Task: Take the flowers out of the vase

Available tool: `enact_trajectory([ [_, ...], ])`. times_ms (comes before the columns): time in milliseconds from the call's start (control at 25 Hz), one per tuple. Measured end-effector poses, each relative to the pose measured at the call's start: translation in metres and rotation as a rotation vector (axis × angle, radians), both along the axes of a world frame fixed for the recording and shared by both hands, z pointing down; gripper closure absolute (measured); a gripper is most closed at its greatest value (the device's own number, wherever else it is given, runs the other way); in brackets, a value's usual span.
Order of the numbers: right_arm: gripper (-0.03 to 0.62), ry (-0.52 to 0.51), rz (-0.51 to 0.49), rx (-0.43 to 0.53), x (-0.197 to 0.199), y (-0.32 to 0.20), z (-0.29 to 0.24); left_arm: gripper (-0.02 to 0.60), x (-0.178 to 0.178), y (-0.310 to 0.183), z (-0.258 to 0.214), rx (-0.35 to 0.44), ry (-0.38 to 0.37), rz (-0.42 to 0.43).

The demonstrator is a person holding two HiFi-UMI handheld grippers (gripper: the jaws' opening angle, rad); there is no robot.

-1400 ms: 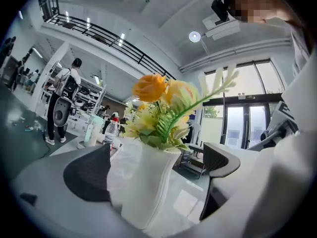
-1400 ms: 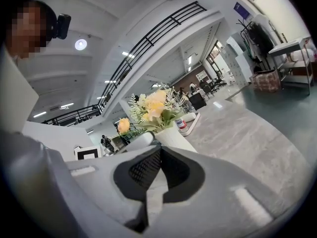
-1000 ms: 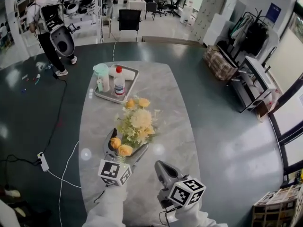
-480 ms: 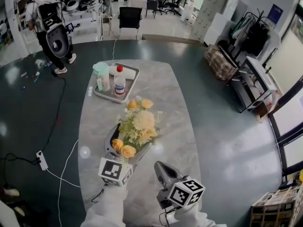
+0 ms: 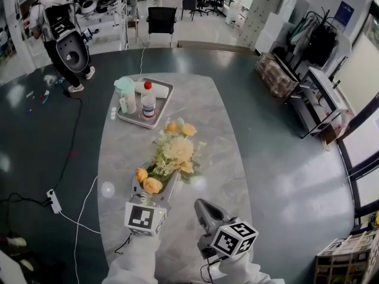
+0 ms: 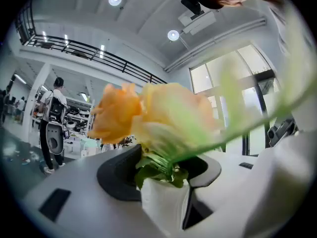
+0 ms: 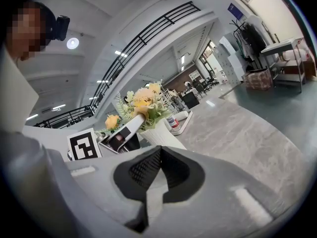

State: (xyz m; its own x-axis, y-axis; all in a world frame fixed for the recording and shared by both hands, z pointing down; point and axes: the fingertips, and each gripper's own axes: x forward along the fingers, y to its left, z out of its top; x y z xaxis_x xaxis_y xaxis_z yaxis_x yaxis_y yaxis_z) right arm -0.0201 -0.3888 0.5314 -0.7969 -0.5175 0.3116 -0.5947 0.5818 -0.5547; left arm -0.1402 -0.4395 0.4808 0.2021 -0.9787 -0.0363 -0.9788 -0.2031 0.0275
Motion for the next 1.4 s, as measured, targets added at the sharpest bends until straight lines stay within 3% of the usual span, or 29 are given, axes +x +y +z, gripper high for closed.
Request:
enact_trajectory([
  [200,0.595,-0.004,0.001,0.000,0.005,-0.001,-0.003,0.454,0.003,0.005,-0.003,0.019,-0.006,-0.031],
  [440,0.595,-0.015,-0.009,-0.005,0.006,0.003,-0.004,0.516,0.011,0.010,-0.009,0.029,-0.011,-0.014],
  [800,0.595,-0.022,-0.006,-0.005,0.010,0.009,-0.009,0.540,0.013,0.012,-0.020,0.027,0.007,-0.011],
  [1400,0.595,-0.047,-0.012,0.019,0.011,0.020,-0.026,0.543,0.009,0.022,-0.073,0.134,0.031,-0.028],
])
